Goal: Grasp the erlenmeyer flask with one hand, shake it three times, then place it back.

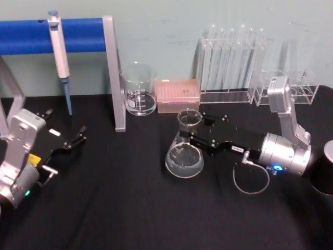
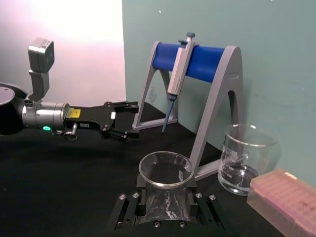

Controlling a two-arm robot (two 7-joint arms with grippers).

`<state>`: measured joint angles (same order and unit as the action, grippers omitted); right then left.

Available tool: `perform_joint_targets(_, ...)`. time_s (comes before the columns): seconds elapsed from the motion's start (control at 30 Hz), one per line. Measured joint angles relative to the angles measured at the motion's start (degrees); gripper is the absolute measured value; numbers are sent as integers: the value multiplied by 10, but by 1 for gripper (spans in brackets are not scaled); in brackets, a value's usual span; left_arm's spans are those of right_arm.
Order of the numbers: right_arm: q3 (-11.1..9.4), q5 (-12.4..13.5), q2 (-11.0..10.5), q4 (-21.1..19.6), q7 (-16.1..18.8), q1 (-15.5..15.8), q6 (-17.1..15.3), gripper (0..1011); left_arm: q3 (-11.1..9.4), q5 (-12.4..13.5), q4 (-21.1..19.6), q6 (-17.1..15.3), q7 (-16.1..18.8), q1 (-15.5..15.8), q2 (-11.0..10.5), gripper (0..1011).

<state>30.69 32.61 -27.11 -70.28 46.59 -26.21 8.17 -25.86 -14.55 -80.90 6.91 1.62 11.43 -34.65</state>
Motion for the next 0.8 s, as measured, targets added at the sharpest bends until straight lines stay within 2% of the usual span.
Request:
perform_joint_targets(0.43,7,7,11,34,17,-7,1,448,0,0,0,0,0,0,0,1001)
perform_joint_targets(0.8,11,7,14,45,21,-7,5,448,0,0,0,0,0,0,0,1001)
